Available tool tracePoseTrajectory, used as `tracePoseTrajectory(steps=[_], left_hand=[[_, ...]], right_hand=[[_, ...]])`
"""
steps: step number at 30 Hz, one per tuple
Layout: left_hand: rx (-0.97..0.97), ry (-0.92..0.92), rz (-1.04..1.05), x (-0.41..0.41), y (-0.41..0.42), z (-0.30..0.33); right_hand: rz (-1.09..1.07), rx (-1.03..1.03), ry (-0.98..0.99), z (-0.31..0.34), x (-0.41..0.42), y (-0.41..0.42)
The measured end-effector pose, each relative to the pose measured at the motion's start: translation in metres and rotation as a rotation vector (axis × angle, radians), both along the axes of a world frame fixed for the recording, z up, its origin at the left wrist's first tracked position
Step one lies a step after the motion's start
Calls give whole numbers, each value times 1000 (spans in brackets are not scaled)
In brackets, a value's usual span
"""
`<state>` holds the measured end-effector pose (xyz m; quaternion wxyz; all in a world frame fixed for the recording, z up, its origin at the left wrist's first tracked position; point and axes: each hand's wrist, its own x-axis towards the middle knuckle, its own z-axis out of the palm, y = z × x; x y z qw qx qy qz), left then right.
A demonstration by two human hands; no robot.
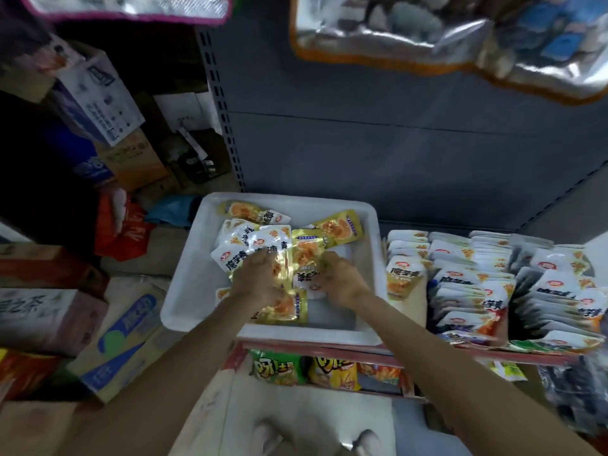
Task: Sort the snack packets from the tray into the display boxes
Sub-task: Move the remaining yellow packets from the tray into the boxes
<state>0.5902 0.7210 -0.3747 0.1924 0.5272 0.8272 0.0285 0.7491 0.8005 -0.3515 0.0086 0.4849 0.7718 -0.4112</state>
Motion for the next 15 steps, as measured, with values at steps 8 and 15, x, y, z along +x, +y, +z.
tracePoseTrajectory(steps=[8,15], left_hand=[[-233,0,-112,-29,-21,-19],[-179,35,-68,-26,-14,-24]], right_hand=[[-493,-327,113,-38,-41,1],[-543,-160,32,-55,-46,7]])
